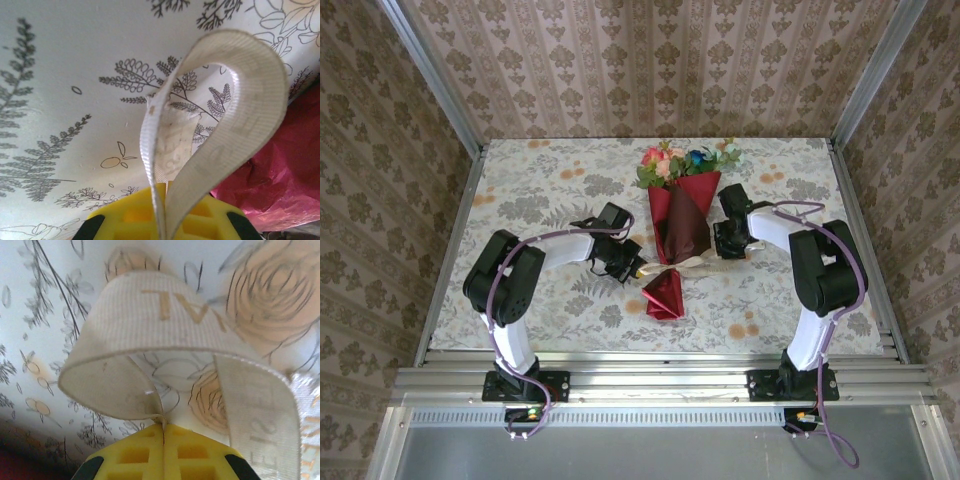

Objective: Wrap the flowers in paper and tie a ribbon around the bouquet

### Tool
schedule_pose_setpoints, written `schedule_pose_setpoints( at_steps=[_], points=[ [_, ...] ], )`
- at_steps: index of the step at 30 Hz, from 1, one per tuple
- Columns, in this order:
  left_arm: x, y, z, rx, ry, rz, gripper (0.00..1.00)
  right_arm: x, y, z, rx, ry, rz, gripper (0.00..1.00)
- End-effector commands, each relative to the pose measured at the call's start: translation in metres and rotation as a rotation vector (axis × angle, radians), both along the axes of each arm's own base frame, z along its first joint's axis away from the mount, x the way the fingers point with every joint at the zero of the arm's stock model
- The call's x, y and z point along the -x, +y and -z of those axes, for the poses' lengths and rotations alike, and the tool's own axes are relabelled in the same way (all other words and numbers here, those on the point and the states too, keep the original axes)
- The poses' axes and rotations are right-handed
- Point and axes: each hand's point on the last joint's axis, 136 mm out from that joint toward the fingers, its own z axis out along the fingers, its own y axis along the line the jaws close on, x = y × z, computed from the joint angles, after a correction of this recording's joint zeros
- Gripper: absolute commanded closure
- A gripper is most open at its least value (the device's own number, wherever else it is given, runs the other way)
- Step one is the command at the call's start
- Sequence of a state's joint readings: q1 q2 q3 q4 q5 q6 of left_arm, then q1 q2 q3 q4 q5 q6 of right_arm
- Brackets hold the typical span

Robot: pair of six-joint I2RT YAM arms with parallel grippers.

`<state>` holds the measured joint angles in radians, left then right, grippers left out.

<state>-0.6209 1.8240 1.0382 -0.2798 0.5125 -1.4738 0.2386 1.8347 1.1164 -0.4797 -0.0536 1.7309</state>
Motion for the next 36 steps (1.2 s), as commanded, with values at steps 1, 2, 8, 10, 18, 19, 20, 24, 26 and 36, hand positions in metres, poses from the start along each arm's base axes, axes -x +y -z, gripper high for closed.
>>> schedule_pose_setpoints(
  at_steps=[1,2,8,10,18,19,20,24,26,36],
  points=[
    [-0.002,0.002,-0.007,0.021,-0.003,-0.026,1.00,0.000,-0.048,-0.019,0.173,-0.009,0.024,1.00],
    [-0.002,0.003,-0.007,0.021,-0.003,-0.032,1.00,-0.001,-0.055,-0.025,0.187,-0.018,0.021,1.00],
    [-0.002,0.009,-0.004,0.014,0.004,-0.053,1.00,0.005,-0.078,-0.027,0.212,-0.046,0.038,1.00],
    [-0.002,0.010,-0.003,0.016,0.010,-0.067,1.00,0.006,-0.083,-0.026,0.215,-0.047,0.044,1.00],
    [0.001,0.015,0.001,0.005,0.020,-0.087,1.00,0.014,-0.100,-0.023,0.226,-0.028,0.065,1.00],
    [0.001,0.015,0.000,0.006,0.020,-0.086,1.00,0.016,-0.102,-0.022,0.226,-0.024,0.069,1.00],
    [0.001,0.016,0.000,0.004,0.022,-0.088,1.00,0.013,-0.104,-0.023,0.225,-0.042,0.077,1.00],
    [0.000,0.016,0.000,0.006,0.020,-0.088,1.00,0.012,-0.108,-0.023,0.224,-0.052,0.080,1.00],
    [-0.002,0.012,-0.002,0.018,0.015,-0.079,1.00,0.009,-0.106,-0.023,0.217,-0.057,0.069,1.00],
    [-0.040,0.023,-0.081,-0.033,-0.235,0.055,0.00,-0.011,-0.081,-0.109,0.317,-0.170,-0.247,0.00]
  ],
)
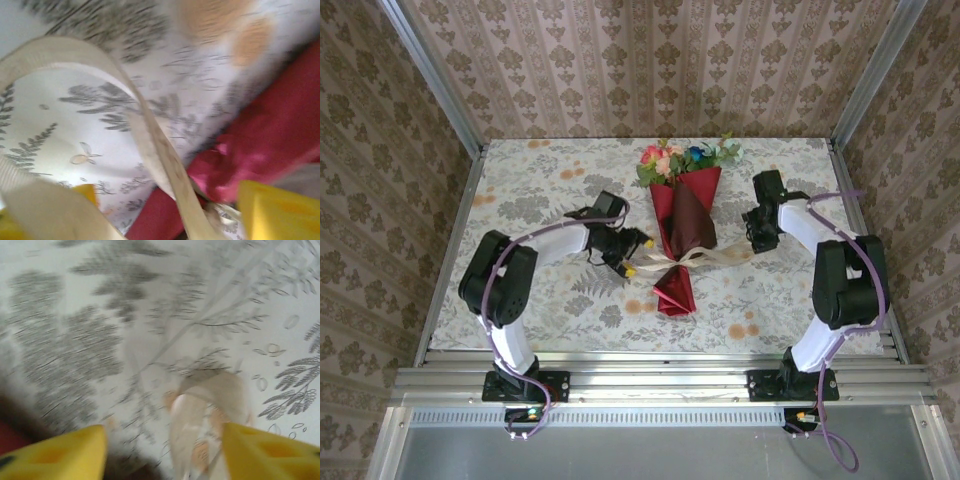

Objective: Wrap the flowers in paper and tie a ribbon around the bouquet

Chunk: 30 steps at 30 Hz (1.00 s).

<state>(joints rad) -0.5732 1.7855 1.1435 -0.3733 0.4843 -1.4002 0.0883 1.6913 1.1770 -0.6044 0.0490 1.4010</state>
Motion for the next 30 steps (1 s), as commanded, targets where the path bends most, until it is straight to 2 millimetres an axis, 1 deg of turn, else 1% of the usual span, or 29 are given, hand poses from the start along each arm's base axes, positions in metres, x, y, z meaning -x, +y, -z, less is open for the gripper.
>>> schedule_pose_setpoints(
  at_steps=[1,3,4,5,6,7,8,9,11,12,13,14,15,16,17,18,19,21,23,24,26,27,28,29,30],
  points=[
    [-0.017,0.021,-0.059,-0.039,-0.200,0.057,0.00,0.002,-0.008,-0.064,0.165,-0.084,-0.155,0.00],
    [-0.032,0.038,-0.090,-0.042,-0.336,0.049,0.00,0.003,-0.016,-0.096,0.237,-0.159,-0.211,0.00],
    [-0.039,0.049,-0.104,-0.051,-0.405,0.041,0.00,0.006,-0.022,-0.114,0.292,-0.209,-0.244,0.00],
    [-0.044,0.068,-0.116,-0.073,-0.456,0.015,0.00,0.011,-0.029,-0.135,0.351,-0.276,-0.273,0.00],
    [-0.048,0.085,-0.125,-0.097,-0.493,-0.005,0.00,0.018,-0.035,-0.150,0.406,-0.323,-0.291,0.00],
    [-0.049,0.102,-0.132,-0.127,-0.535,-0.011,0.00,0.029,-0.045,-0.161,0.477,-0.356,-0.296,0.00],
    [-0.046,0.121,-0.135,-0.187,-0.556,-0.009,0.00,0.041,-0.057,-0.167,0.550,-0.367,-0.289,0.00],
    [-0.041,0.140,-0.135,-0.263,-0.558,-0.007,0.00,0.053,-0.068,-0.167,0.604,-0.357,-0.271,0.00],
    [-0.028,0.181,-0.130,-0.467,-0.544,0.002,0.00,0.085,-0.098,-0.149,0.704,-0.236,-0.193,0.00],
    [-0.020,0.202,-0.125,-0.580,-0.521,-0.007,0.00,0.096,-0.107,-0.138,0.752,-0.177,-0.185,0.00],
    [-0.010,0.229,-0.119,-0.717,-0.492,-0.030,0.00,0.102,-0.112,-0.124,0.806,-0.132,-0.235,0.00],
    [-0.004,0.249,-0.113,-0.822,-0.500,-0.016,0.00,0.099,-0.109,-0.114,0.845,-0.141,-0.334,0.00],
    [-0.003,0.259,-0.110,-0.868,-0.546,0.019,0.00,0.095,-0.103,-0.101,0.879,-0.166,-0.432,0.00],
    [-0.003,0.267,-0.102,-0.906,-0.598,0.061,0.00,0.091,-0.096,-0.090,0.909,-0.213,-0.515,0.00],
    [-0.004,0.276,-0.095,-0.952,-0.661,0.086,0.00,0.091,-0.093,-0.084,0.937,-0.256,-0.537,0.00],
    [-0.004,0.285,-0.095,-1.010,-0.713,0.088,0.00,0.090,-0.090,-0.079,0.958,-0.292,-0.560,0.00],
    [-0.002,0.295,-0.090,-1.077,-0.758,0.084,0.00,0.088,-0.087,-0.074,0.983,-0.336,-0.587,0.00],
    [-0.008,0.304,-0.087,-1.151,-0.880,0.093,0.00,0.080,-0.080,-0.060,1.013,-0.375,-0.648,0.00],
    [-0.013,0.315,-0.078,-1.187,-0.935,0.066,0.00,0.070,-0.072,-0.044,1.008,-0.387,-0.716,0.00],
    [-0.016,0.320,-0.069,-1.188,-0.938,0.075,0.00,0.065,-0.069,-0.037,1.001,-0.391,-0.737,0.00],
    [-0.026,0.329,-0.051,-1.196,-0.932,0.089,0.00,0.050,-0.060,-0.033,0.986,-0.410,-0.799,0.00],
    [-0.031,0.329,-0.043,-1.196,-0.946,0.111,0.00,0.041,-0.056,-0.035,0.987,-0.444,-0.815,0.00],
    [-0.039,0.327,-0.038,-1.204,-0.982,0.134,0.00,0.031,-0.051,-0.038,0.994,-0.492,-0.827,0.00],
    [-0.046,0.330,-0.038,-1.215,-0.983,0.148,0.00,0.021,-0.048,-0.045,1.007,-0.550,-0.822,0.00],
    [-0.054,0.328,-0.037,-1.206,-1.001,0.165,0.00,0.014,-0.049,-0.046,1.010,-0.572,-0.820,0.00]
  ],
)
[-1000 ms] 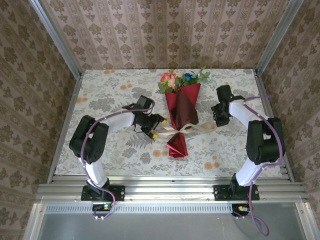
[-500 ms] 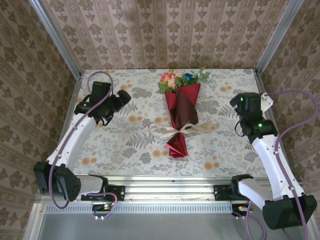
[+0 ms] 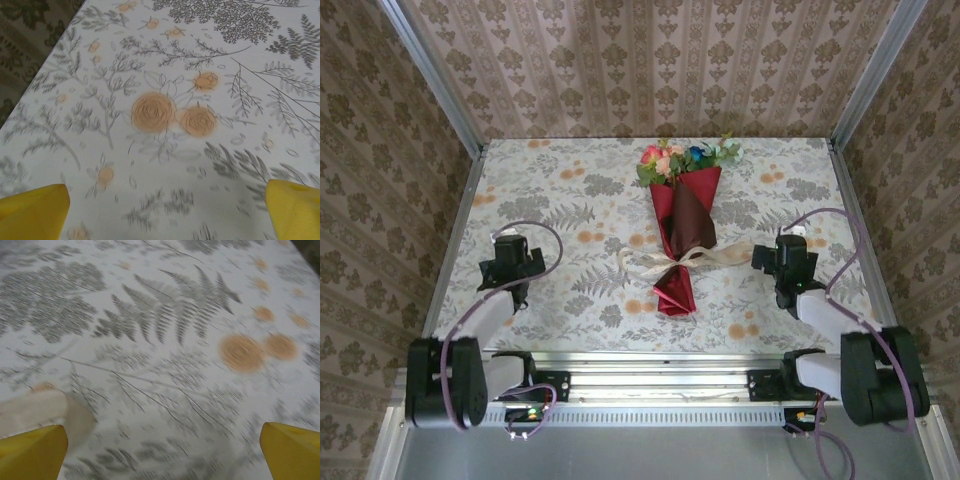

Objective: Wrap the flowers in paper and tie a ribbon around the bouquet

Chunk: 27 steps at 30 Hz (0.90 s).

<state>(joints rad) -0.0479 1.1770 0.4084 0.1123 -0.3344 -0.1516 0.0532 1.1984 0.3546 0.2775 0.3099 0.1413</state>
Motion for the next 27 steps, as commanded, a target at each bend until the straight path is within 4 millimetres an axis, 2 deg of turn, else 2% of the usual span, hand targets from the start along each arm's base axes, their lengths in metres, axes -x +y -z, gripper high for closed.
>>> schedule_pose_setpoints(
  at_steps=[1,3,4,6,8,11,12,14,16,18,27],
  points=[
    [-0.053,-0.003,-0.039,-0.068,-0.209,0.114,0.00,-0.054,0.011,-0.052,0.002,-0.251,-0.115,0.00],
    [-0.069,-0.001,-0.043,-0.008,-0.285,0.099,0.00,-0.068,0.006,-0.053,-0.032,-0.277,-0.105,0.00],
    [-0.078,-0.001,-0.046,0.025,-0.327,0.111,0.00,-0.074,0.005,-0.045,-0.070,-0.274,-0.104,0.00],
    [-0.088,-0.003,-0.039,0.029,-0.324,0.140,0.00,-0.079,0.009,-0.037,-0.074,-0.241,-0.133,0.00],
    [-0.087,-0.011,-0.039,0.026,-0.326,0.179,0.00,-0.077,0.022,-0.033,-0.063,-0.267,-0.198,0.00],
    [-0.070,-0.031,-0.035,-0.014,-0.439,0.260,0.00,-0.063,0.018,-0.032,-0.046,-0.379,-0.179,0.00],
    [-0.066,-0.032,-0.038,-0.049,-0.514,0.272,0.00,-0.060,0.016,-0.032,-0.046,-0.374,-0.162,0.00],
    [-0.059,-0.028,-0.035,-0.025,-0.502,0.236,0.00,-0.062,0.013,-0.032,-0.045,-0.372,-0.142,0.00],
    [-0.073,-0.023,-0.030,-0.018,-0.446,0.227,0.00,-0.070,0.012,-0.025,-0.037,-0.298,-0.128,0.00],
    [-0.084,-0.028,-0.026,0.001,-0.368,0.249,0.00,-0.075,0.018,-0.026,0.004,-0.281,-0.133,0.00],
    [-0.082,-0.027,-0.029,-0.019,-0.397,0.244,0.00,-0.074,0.019,-0.027,0.005,-0.288,-0.138,0.00]
  ],
)
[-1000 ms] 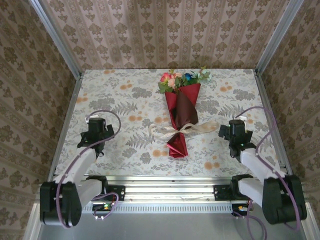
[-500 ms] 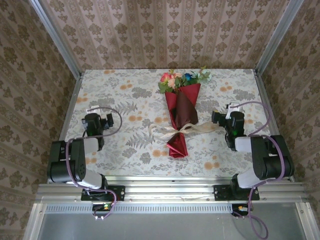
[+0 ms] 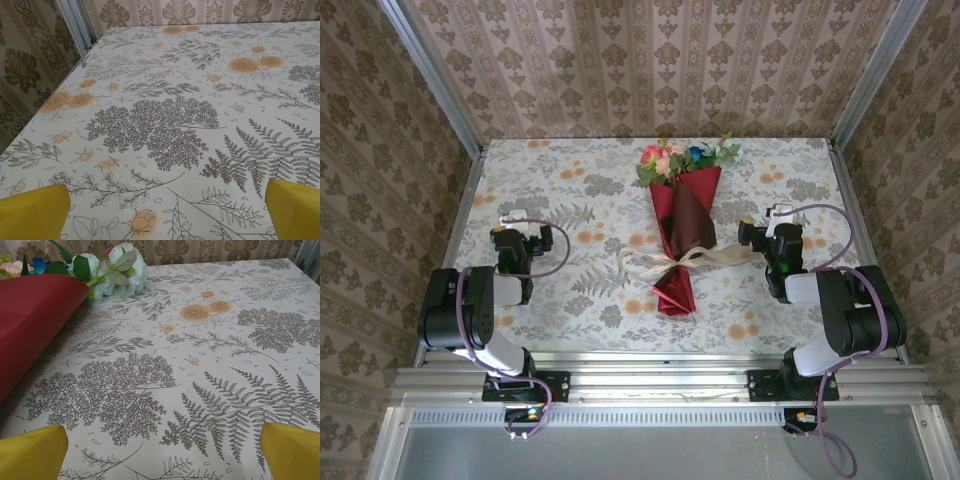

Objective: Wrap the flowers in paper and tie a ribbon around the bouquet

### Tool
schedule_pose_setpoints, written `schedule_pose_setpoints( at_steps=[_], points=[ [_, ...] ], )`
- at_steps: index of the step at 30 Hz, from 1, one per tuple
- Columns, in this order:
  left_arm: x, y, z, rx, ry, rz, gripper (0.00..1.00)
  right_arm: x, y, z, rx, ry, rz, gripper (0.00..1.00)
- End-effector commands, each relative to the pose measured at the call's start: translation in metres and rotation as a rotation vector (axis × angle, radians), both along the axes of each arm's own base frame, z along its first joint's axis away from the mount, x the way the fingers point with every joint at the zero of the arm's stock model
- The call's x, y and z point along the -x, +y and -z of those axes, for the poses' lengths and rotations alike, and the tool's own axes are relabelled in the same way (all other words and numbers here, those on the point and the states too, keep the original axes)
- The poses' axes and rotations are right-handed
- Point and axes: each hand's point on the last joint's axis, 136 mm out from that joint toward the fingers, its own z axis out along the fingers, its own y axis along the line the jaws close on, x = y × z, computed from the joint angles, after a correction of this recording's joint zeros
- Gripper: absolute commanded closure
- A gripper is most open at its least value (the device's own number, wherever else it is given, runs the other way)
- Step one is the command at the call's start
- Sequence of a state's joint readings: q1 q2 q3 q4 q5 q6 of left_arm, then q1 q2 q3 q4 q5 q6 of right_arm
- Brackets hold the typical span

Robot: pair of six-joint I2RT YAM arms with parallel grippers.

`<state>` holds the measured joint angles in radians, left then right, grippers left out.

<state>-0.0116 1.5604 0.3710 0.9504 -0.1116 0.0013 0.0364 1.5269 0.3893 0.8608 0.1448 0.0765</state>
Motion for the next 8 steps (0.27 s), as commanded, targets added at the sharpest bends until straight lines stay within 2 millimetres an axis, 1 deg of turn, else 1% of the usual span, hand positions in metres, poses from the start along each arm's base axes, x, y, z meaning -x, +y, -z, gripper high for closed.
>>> schedule_pose_setpoints(
  at_steps=[1,6,8],
  points=[
    [0.0007,-0.0001,-0.0045,-0.015,-0.016,0.008,0.00,-0.0021,-0.0060,-0.0056,0.039,-0.018,0.026,0.00],
    [0.0007,-0.0005,-0.0042,-0.016,-0.014,0.008,0.00,-0.0031,-0.0057,-0.0046,0.036,-0.011,0.024,0.00],
    [0.0003,-0.0004,-0.0041,-0.016,-0.014,0.008,0.00,-0.0024,-0.0006,-0.0059,0.039,-0.022,-0.005,0.00]
  ],
)
